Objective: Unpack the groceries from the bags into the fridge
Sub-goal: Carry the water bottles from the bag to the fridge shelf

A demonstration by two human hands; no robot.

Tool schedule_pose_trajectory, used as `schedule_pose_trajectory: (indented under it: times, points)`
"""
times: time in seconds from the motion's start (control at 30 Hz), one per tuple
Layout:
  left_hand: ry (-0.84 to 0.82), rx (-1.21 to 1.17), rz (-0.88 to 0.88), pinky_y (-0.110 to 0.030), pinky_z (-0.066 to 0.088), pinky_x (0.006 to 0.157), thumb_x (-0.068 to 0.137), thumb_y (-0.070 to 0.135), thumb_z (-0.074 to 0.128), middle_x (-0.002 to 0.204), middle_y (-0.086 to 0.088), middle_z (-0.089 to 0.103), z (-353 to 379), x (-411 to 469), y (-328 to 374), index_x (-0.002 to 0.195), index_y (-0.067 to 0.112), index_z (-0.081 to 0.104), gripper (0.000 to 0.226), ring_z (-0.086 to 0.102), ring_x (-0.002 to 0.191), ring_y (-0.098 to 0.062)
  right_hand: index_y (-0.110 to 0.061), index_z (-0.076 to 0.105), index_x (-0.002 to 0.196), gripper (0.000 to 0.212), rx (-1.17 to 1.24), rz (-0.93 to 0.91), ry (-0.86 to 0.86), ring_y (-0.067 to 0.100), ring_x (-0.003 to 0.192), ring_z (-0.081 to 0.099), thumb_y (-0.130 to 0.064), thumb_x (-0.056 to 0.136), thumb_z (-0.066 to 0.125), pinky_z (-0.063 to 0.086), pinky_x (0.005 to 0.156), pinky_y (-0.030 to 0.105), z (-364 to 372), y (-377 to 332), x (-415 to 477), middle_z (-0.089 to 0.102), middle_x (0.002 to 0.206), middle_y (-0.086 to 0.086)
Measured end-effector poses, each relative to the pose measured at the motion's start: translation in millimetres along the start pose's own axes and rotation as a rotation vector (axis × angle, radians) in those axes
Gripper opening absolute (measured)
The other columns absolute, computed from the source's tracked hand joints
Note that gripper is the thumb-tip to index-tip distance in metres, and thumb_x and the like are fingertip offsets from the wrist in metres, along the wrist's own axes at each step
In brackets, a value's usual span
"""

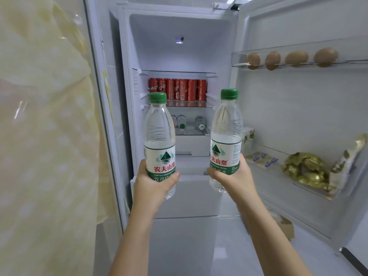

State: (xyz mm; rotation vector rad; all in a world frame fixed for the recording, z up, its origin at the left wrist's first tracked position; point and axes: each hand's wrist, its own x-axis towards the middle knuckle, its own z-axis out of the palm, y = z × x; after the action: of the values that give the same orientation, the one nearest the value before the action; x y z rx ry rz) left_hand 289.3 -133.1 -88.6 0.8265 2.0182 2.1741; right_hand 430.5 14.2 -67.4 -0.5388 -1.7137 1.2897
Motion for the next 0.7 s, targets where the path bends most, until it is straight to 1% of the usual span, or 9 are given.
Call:
schedule_pose_trajectory:
  times: [0.07,0.1,0.17,0.2,0.3,0.5,0.6,0.7]
  points:
    - [-0.015,0.008,0.001,-0.029,0.054,0.071,0.06,0.028,0.09,0.086,0.023,0.07,-2,25,-10,0.101,0.034,0.057,0.053,0.067,0.081,-0.001,-0.021,0.058,0.103,0.052,-0.003,0.006,0.026,0.013,0.08,0.069,-0.023,0.056,0.079,0.053,0.066,0.027,16,7,18,0.072,0.088,-0.002]
    - [-0.019,0.01,0.0,-0.028,0.053,0.07,0.059,0.031,0.089,0.085,0.024,0.07,-3,36,-15,0.099,0.036,0.057,0.051,0.067,0.079,0.001,-0.021,0.058,0.102,0.052,-0.005,0.011,0.034,0.012,0.079,0.069,-0.024,0.055,0.079,0.053,0.065,0.026,23,10,25,0.071,0.087,-0.003]
    - [-0.026,0.016,-0.005,-0.028,0.052,0.069,0.056,0.036,0.086,0.084,0.025,0.069,-6,54,-25,0.096,0.038,0.056,0.05,0.066,0.077,0.003,-0.022,0.058,0.102,0.051,-0.011,0.021,0.045,0.012,0.078,0.068,-0.025,0.055,0.078,0.052,0.065,0.027,36,18,38,0.071,0.087,-0.003]
    - [-0.03,0.019,-0.007,-0.027,0.052,0.068,0.057,0.035,0.087,0.084,0.026,0.069,-7,62,-30,0.096,0.038,0.055,0.05,0.066,0.076,0.004,-0.022,0.058,0.101,0.051,-0.015,0.027,0.05,0.013,0.078,0.068,-0.026,0.054,0.078,0.053,0.066,0.027,41,22,43,0.071,0.087,-0.003]
    - [-0.035,0.02,-0.009,-0.026,0.051,0.067,0.064,0.025,0.089,0.086,0.026,0.069,-8,81,-44,0.097,0.038,0.055,0.049,0.066,0.077,0.004,-0.023,0.058,0.099,0.049,-0.033,0.039,0.056,0.012,0.078,0.068,-0.028,0.054,0.078,0.055,0.068,0.03,54,33,56,0.071,0.086,-0.004]
    - [-0.029,0.017,-0.011,-0.027,0.051,0.068,0.062,0.027,0.089,0.087,0.025,0.069,-5,115,-59,0.097,0.037,0.056,0.05,0.066,0.079,0.002,-0.028,0.058,0.1,0.05,-0.046,0.07,0.049,0.009,0.079,0.068,-0.032,0.054,0.077,0.056,0.07,0.033,73,49,85,0.07,0.086,-0.01]
    - [-0.022,0.025,-0.014,-0.024,0.05,0.068,0.062,0.026,0.089,0.087,0.026,0.069,2,130,-68,0.095,0.04,0.055,0.049,0.066,0.08,0.003,-0.025,0.057,0.103,0.05,-0.024,0.079,0.043,0.008,0.078,0.068,-0.026,0.058,0.079,0.054,0.068,0.03,80,61,102,0.071,0.087,-0.008]
    - [-0.017,0.042,-0.017,-0.015,0.049,0.061,0.064,0.023,0.089,0.086,0.029,0.068,11,148,-79,0.092,0.044,0.054,0.049,0.065,0.079,0.005,-0.021,0.057,0.104,0.049,-0.002,0.094,0.027,0.013,0.078,0.067,-0.021,0.06,0.079,0.052,0.066,0.03,86,77,123,0.07,0.087,-0.006]
